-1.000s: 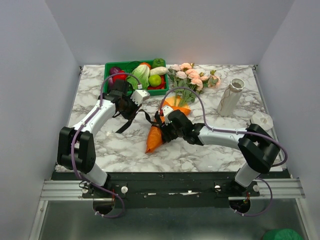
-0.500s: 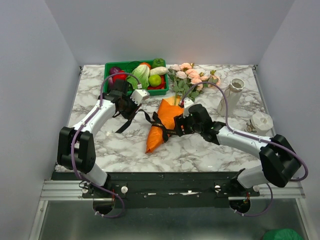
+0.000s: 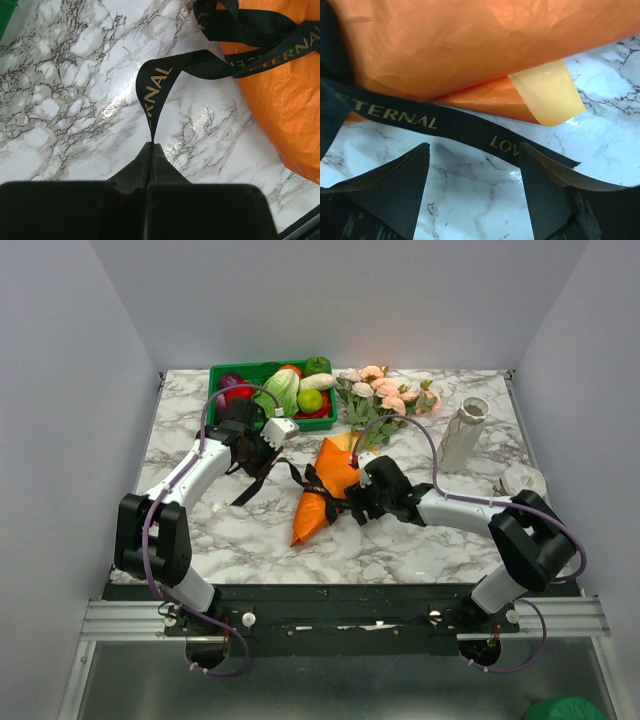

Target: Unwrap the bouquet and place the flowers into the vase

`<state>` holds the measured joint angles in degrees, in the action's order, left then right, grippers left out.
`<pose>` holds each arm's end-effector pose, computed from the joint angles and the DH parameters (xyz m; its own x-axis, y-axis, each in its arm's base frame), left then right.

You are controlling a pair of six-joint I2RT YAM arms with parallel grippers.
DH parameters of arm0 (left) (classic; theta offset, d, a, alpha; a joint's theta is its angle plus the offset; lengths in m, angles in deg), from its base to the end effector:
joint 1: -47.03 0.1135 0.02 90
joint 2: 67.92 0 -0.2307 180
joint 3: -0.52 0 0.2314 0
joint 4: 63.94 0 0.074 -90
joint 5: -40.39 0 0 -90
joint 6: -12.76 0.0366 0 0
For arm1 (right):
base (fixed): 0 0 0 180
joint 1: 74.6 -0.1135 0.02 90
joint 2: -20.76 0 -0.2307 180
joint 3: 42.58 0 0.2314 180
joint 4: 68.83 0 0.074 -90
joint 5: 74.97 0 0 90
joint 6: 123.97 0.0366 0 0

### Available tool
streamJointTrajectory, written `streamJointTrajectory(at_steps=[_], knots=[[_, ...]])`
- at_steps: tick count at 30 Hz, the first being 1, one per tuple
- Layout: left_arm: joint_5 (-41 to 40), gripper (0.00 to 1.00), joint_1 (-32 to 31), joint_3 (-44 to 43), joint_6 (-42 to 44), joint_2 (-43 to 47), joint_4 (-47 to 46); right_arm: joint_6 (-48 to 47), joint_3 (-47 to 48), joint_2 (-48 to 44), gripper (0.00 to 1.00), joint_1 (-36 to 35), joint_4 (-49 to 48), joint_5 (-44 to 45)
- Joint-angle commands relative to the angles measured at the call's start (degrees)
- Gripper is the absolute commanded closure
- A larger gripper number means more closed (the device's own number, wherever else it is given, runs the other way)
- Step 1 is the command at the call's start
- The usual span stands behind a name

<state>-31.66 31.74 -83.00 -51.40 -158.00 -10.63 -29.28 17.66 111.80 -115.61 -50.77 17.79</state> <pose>0.2911 -0.0913 0.2236 -0.5765 0.5875 -0.5680 0.7237 0.6898 -0.0211 0.2243 0.1927 0.1424 -0.6180 -0.4292 -0.6587 -0.5829 0.8123 0.0177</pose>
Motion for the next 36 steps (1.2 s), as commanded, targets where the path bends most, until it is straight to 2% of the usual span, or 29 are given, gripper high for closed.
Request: streamJointTrajectory(at_steps=[1,10,19,25,32,36], knots=[[-0.03,0.97,0.17,-1.74,-0.45,-0.79,-0.4,-1.96,2.77,2.64,0.21,-1.34,-0.74,5.14],[0.15,0.97,0.17,-1.56,-0.27,-1.15,-0.4,-7.24,4.36,4.93,0.23,-5.91,-5.13,8.22],[0.59,0.96,0.08,-2.17,-0.27,-2.2,0.12,-8.64,6.03,7.57,0.3,-6.36,-7.33,10.24],[0.5,0.96,0.08,-2.53,0.08,-2.29,0.57,-7.85,4.63,7.22,0.52,-6.36,-8.47,9.01],[0.24,0.96,0.08,-2.35,0.08,-1.85,0.74,-4.87,0.24,1.6,0.99,-6.62,-8.21,9.1],[0.41,0.96,0.08,-2.35,-0.09,-0.89,1.0,-1.53,-1.0,-3.14,0.99,-6.62,-6.64,11.29]])
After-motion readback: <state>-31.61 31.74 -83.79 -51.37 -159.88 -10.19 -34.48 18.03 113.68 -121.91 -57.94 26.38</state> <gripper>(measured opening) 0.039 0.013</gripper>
